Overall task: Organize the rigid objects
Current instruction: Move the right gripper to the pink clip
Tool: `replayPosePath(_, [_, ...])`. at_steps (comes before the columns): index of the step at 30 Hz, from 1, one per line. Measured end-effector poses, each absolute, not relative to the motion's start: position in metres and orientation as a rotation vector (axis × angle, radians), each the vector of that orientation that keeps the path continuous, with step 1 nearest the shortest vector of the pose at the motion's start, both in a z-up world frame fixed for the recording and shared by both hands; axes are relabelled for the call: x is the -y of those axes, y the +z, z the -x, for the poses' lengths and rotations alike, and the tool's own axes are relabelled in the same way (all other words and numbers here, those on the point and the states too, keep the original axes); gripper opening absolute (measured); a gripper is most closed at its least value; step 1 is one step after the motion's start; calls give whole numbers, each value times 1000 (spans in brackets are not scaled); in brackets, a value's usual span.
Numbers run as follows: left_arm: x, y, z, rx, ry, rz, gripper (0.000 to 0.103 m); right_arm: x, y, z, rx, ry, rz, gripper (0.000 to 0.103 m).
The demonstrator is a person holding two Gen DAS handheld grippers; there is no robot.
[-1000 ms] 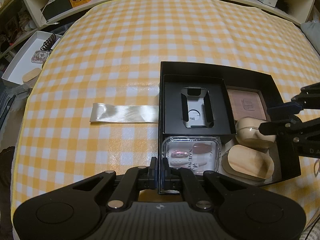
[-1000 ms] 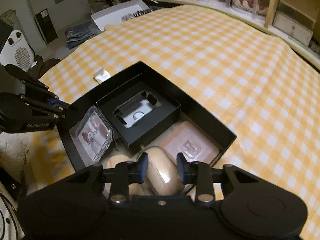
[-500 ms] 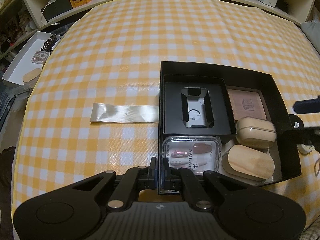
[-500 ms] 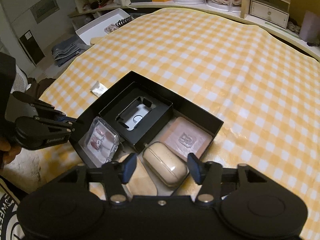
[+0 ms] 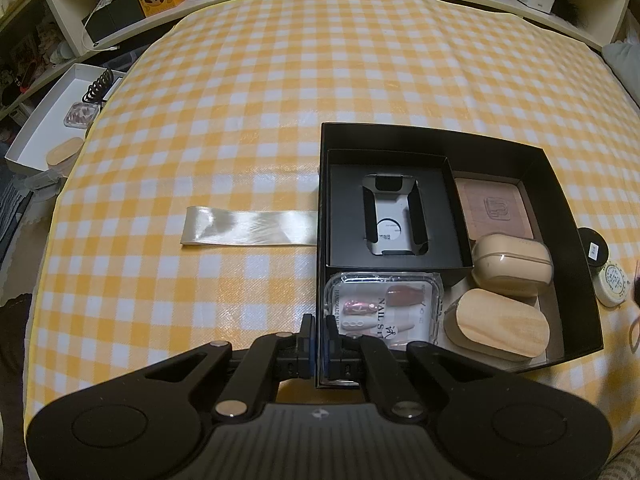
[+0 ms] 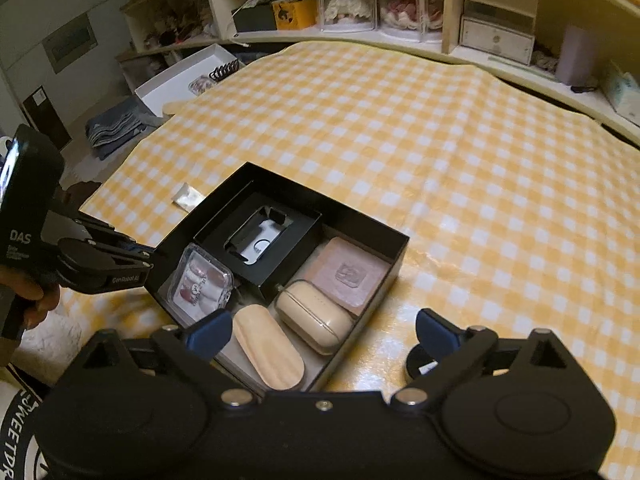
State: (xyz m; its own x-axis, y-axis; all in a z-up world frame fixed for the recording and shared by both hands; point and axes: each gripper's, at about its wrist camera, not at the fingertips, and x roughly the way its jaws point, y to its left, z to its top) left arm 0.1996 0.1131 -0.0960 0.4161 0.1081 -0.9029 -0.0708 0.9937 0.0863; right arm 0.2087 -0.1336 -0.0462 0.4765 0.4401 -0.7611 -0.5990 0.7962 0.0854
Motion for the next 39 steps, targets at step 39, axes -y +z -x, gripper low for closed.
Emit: replayPosePath(39, [-114, -93, -202, -1137, 115, -47, 4, 307, -87, -252, -1082, 74, -145, 83])
